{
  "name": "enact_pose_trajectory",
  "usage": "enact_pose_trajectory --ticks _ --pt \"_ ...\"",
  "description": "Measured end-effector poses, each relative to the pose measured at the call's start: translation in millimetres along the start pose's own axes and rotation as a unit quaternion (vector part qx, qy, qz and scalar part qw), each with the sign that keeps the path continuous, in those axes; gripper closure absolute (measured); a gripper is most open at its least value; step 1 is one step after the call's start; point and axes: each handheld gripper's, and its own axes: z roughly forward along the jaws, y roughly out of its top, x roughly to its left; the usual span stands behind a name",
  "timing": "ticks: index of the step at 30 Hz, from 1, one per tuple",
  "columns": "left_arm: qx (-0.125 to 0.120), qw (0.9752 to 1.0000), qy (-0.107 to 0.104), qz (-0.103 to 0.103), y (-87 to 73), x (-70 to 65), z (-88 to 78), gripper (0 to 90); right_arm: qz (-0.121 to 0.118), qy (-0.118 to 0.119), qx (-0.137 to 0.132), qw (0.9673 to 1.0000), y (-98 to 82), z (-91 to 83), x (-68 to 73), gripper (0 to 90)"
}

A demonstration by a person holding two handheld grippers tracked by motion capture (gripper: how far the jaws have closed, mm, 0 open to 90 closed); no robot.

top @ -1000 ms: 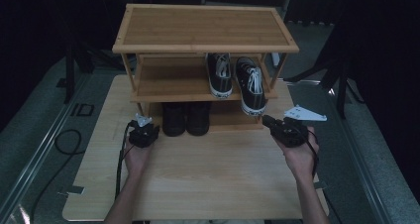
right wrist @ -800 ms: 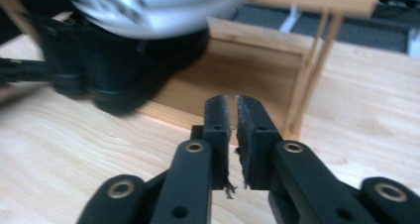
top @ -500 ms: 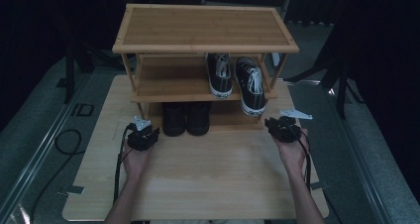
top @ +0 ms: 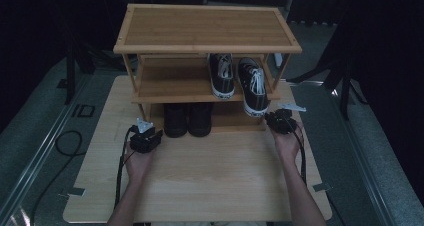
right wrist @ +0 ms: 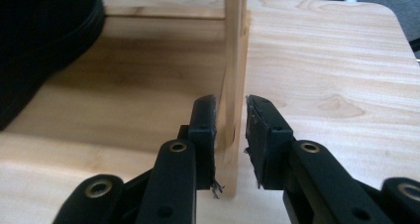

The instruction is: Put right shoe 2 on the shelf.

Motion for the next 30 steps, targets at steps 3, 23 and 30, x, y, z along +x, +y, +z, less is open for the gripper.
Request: enact_pose_trajectory --ticks 3,23,30 --pt "-0.003 1.0 -0.002 -0.001 -1.1 -0.8 -2.4 65.0 0.015 -0.006 -0.008 0.9998 3.9 6.5 -0.1 75.0" --pt "-0.043 0.9969 -0.053 0.04 22.6 -40.5 -33.2 64.5 -0.009 -0.03 -0.022 0.9993 5.8 20.5 7.2 85.6" --pt "-0.04 0.9915 -0.088 0.087 34.0 -81.8 -26.9 63.7 -0.009 -0.037 -0.021 0.9991 4.8 19.0 9.4 85.9"
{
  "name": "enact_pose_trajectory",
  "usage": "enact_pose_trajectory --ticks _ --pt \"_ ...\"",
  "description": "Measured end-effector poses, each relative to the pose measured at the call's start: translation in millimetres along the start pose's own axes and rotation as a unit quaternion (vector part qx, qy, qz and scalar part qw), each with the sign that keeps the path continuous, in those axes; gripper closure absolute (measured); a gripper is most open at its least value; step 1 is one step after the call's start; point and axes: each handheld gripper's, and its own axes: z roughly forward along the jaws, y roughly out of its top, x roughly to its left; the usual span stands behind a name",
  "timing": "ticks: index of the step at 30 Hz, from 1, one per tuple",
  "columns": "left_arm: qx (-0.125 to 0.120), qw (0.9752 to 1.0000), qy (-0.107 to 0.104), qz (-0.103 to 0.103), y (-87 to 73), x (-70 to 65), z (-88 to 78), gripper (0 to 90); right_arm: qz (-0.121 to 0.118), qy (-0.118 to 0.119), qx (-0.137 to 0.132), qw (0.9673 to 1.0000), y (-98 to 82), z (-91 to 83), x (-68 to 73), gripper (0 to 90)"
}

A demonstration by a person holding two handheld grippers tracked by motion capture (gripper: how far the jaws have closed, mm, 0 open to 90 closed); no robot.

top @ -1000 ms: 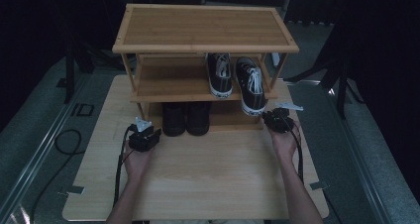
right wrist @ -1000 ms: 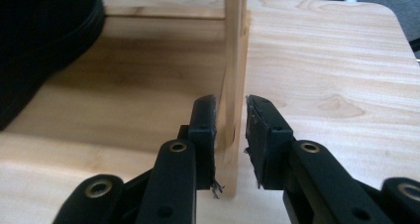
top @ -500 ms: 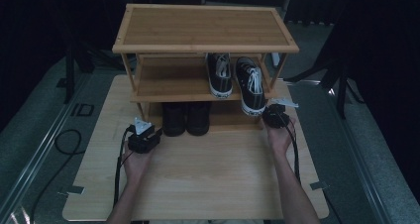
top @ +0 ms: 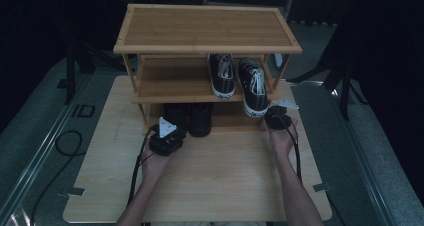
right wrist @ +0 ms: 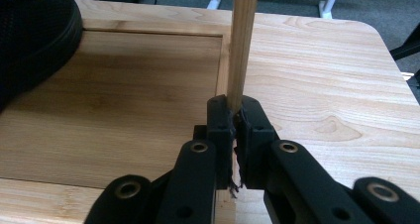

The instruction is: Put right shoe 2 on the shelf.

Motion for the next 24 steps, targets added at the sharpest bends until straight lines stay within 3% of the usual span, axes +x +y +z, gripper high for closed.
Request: enact_pose_trajectory --ticks 4,5,9,17,24 --pt "0.012 0.9994 -0.019 0.027 5.3 -23.6 15.2 63.3 0.001 -0.001 0.0 1.0 -1.7 -2.5 0.7 85.9" --pt "0.012 0.9994 -0.019 0.027 5.3 -23.6 15.2 63.2 0.001 -0.001 0.0 1.0 -1.7 -2.5 0.7 85.9" --pt "0.023 0.9983 -0.033 0.043 4.0 -43.9 30.7 63.1 0.0 0.001 -0.002 1.0 -5.8 -7.9 1.6 85.7" --pt "0.035 0.9966 -0.057 0.049 -0.6 -67.6 51.1 62.6 0.005 -0.005 -0.004 1.0 -13.9 -19.5 6.9 85.6" --pt "0.043 0.9963 -0.06 0.043 -1.3 -78.7 71.0 62.2 0.011 -0.009 -0.008 0.9999 -21.2 -28.7 11.3 85.5"
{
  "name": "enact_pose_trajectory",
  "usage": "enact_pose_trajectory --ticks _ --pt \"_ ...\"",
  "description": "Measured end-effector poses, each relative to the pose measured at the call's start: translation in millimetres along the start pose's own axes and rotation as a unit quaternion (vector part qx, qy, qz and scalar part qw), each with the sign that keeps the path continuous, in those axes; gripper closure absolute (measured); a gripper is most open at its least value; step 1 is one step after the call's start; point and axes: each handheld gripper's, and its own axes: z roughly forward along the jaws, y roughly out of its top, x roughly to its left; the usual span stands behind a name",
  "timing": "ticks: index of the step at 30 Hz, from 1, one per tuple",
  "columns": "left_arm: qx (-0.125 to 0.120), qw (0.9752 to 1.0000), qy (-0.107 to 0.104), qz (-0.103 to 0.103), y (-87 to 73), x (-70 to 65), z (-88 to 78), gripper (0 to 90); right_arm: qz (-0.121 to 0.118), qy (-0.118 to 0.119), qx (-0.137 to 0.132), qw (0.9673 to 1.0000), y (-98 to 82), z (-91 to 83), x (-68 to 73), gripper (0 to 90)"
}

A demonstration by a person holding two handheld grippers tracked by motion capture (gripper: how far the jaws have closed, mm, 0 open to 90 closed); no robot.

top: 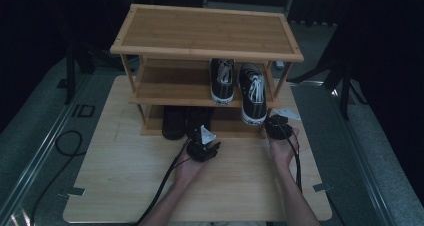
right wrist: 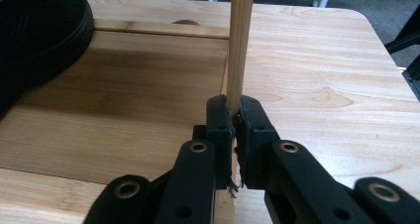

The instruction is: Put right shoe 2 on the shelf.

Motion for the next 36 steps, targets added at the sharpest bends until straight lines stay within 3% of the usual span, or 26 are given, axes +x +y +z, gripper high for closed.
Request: enact_pose_trajectory --ticks 13,18,23,27,30,36 --pt "-0.001 1.0 0.009 -0.002 14.7 -10.2 24.7 61.4 0.005 -0.011 -0.01 0.9999 -8.4 -8.6 6.4 85.1" --pt "-0.001 0.9999 0.01 -0.007 17.3 -12.9 32.7 60.9 0.001 -0.002 -0.003 1.0 -7.3 -9.6 3.8 83.3" --pt "0.0 0.9998 0.014 -0.012 21.5 -13.3 40.3 60.9 -0.007 0.008 0.005 0.9999 -11.5 -15.4 1.1 68.2" --pt "-0.003 0.9997 0.02 -0.015 26.2 -13.9 45.7 61.7 -0.02 0.011 0.003 0.9997 -15.5 -21.6 -0.5 64.3" --pt "-0.001 0.9994 0.028 -0.02 29.4 -13.7 51.1 64.3 -0.026 0.01 0.003 0.9996 -20.2 -31.2 -1.3 62.6" --pt "-0.001 0.9984 0.048 -0.03 34.0 -12.0 56.7 80.1 -0.047 0.031 -0.003 0.9984 -28.8 -51.3 1.1 60.5"
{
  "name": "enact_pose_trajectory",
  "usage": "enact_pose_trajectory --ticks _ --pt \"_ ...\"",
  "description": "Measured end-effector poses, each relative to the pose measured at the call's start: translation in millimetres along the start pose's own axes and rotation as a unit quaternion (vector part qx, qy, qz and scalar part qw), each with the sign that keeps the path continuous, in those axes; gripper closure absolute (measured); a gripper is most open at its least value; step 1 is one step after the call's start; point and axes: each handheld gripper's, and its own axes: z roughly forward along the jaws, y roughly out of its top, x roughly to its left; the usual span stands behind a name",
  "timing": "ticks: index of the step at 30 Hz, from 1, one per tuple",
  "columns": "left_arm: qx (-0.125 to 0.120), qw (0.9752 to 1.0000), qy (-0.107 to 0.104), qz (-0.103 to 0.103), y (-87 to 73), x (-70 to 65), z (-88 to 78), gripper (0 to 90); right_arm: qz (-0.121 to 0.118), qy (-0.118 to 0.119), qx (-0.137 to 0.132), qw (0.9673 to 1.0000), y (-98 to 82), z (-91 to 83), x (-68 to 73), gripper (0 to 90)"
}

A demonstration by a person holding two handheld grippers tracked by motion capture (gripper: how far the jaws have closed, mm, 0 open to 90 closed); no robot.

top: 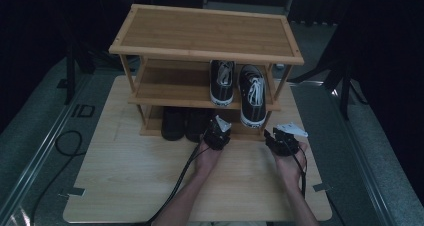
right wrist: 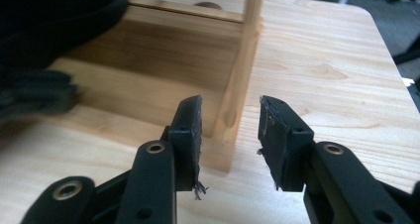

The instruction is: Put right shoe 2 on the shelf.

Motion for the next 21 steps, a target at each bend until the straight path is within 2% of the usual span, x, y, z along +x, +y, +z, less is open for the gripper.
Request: enact_pose_trajectory --ticks 4,5,6,8,9,10,12,15,16,17,21 --pt "0.011 0.9999 0.003 -0.011 2.8 2.3 4.4 83.7 -0.012 0.02 -0.003 0.9997 -0.6 -9.9 4.7 58.0" --pt "0.013 0.9999 0.0 -0.011 3.3 3.1 5.4 85.5 -0.02 0.035 -0.003 0.9992 -0.4 -18.0 9.6 56.6" --pt "0.014 0.9998 -0.001 -0.015 3.6 3.2 6.2 85.5 -0.02 0.035 -0.003 0.9992 -0.4 -18.0 9.6 56.6" --pt "0.019 0.9996 0.003 -0.019 4.6 3.9 7.6 86.2 -0.028 0.048 -0.007 0.9984 0.1 -28.0 15.2 56.0" --pt "0.021 0.9996 0.004 -0.019 5.0 4.4 8.6 86.2 -0.032 0.061 -0.012 0.9975 1.9 -38.9 20.3 55.7" --pt "0.023 0.9995 0.005 -0.02 5.5 4.7 9.5 86.2 -0.032 0.061 -0.012 0.9975 1.9 -38.9 20.3 55.7" --pt "0.029 0.9993 0.013 -0.02 6.3 5.4 11.0 86.1 -0.036 0.071 -0.019 0.9966 4.9 -50.1 24.8 55.8" --pt "0.03 0.9993 0.009 -0.02 6.5 6.8 11.3 86.0 -0.033 0.09 -0.035 0.9948 12.8 -68.0 28.8 56.5" --pt "0.029 0.9994 0.011 -0.018 6.5 6.3 11.3 86.1 -0.031 0.102 -0.047 0.9932 20.1 -80.0 31.0 56.7" --pt "0.028 0.9994 0.013 -0.015 6.4 5.3 11.4 86.1 -0.031 0.102 -0.047 0.9932 20.1 -80.0 31.0 56.7" --pt "0.03 0.9994 0.014 -0.013 6.6 4.1 11.4 88.6 -0.033 0.128 -0.07 0.9887 34.4 -103.2 37.1 53.5"
